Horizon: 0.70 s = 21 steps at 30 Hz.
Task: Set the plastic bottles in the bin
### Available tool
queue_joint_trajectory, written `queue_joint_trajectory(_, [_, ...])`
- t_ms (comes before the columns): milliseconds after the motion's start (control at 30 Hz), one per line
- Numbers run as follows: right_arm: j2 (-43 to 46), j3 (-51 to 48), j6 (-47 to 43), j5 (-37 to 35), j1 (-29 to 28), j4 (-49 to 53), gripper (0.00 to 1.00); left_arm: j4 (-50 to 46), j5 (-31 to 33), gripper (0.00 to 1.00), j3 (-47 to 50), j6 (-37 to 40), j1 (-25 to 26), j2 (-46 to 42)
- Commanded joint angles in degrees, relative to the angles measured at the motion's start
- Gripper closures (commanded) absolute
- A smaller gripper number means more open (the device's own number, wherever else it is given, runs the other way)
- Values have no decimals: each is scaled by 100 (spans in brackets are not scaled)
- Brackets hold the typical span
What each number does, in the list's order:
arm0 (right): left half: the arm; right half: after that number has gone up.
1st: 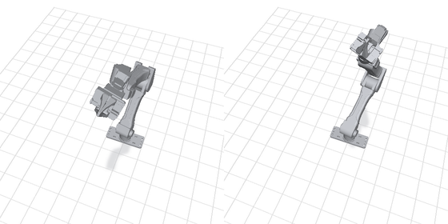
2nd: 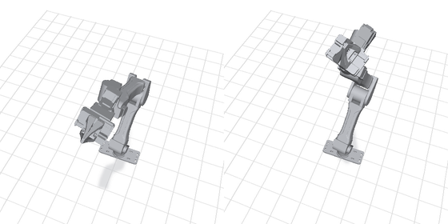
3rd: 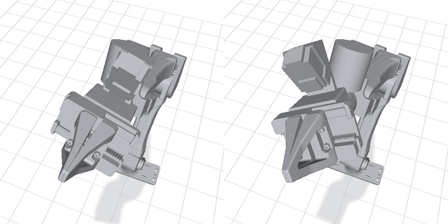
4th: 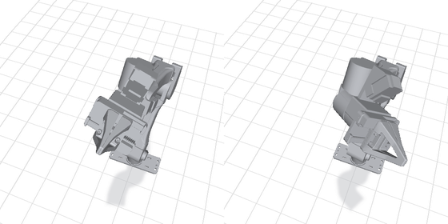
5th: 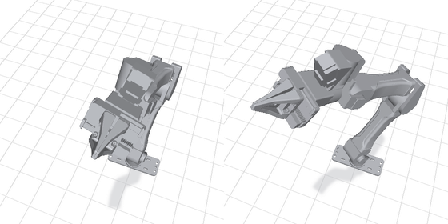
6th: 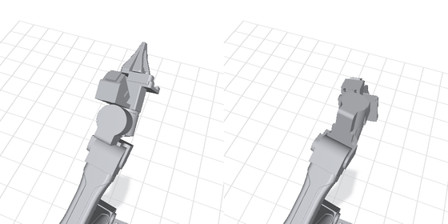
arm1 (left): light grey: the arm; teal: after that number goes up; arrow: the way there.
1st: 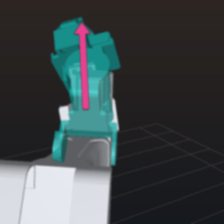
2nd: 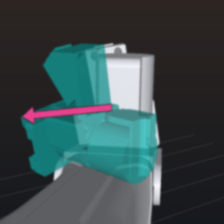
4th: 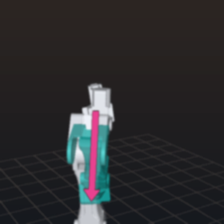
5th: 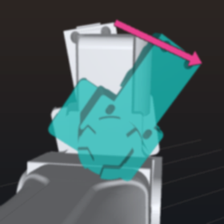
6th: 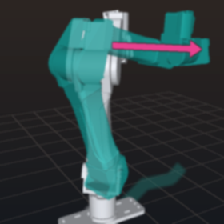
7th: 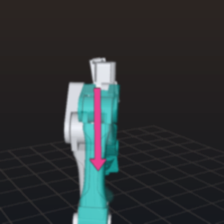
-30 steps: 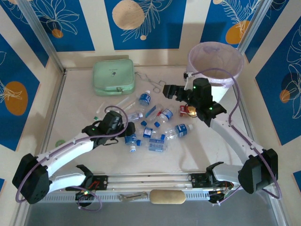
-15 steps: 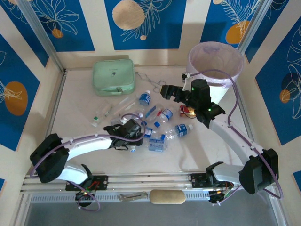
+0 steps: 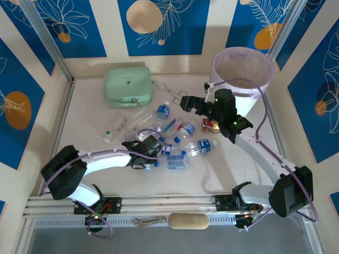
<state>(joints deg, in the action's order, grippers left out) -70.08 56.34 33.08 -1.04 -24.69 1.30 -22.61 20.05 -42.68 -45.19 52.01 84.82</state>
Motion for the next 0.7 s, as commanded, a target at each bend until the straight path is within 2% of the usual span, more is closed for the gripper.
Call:
queue_joint_trajectory(0, [18,9,41,40,-36,-7,1,-42,146,36,94,-57,31,-99])
queue_joint_trajectory(133, [9,18,49,42,-42,-16,1,-117,305,47,178,-6,30,-390])
queue_joint_trajectory(333, [-42,40,124,231,-36,-46,1,-77,543,49,122,643,6,-1214])
queue_joint_trajectory(500, [-181,85,270,880,-19,-254,1,773,181,50,119,1677,-104,-2040])
queue_joint_trajectory(667, [-459,163,662,1898,-31,-800,1,1841,-480,51,152,2356,-272,-2485])
